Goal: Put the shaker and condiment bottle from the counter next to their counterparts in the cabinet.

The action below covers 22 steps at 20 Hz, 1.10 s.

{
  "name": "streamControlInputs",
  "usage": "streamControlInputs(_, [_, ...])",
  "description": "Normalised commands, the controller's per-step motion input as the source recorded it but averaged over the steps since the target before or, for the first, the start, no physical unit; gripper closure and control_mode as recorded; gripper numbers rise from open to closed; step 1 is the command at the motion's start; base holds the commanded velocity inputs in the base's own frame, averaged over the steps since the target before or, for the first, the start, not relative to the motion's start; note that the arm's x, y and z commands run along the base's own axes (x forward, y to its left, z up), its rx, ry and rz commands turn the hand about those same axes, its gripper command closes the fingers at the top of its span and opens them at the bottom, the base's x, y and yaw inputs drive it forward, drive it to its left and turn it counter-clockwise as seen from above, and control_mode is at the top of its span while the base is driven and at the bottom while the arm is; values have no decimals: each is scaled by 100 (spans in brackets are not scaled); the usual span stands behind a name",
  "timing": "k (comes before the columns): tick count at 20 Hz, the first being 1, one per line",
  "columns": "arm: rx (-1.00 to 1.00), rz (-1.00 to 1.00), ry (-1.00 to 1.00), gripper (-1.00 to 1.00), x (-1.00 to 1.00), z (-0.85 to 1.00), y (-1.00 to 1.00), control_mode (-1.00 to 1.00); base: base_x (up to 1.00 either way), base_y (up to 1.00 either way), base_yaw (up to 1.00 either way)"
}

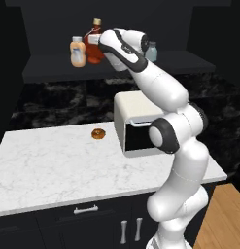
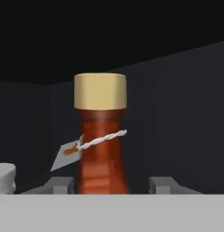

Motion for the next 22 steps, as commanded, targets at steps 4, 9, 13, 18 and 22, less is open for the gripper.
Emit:
streamControlInputs(4, [0,0,0,-100,1,9,16,-100,0,0,0])
streamControlInputs(9, [0,0,-1,-100,-21,13,4,-100,0,0,0])
streamControlInputs(13, [-1,0,-3,-100,-52,0,0,-100,0,0,0])
streamControlInputs(18, [-3,1,-1,-100,-51,0,-13,-100,0,0,0])
streamControlInputs(22, [-6,0,-3,-100,-54,0,-30,-100,0,0,0])
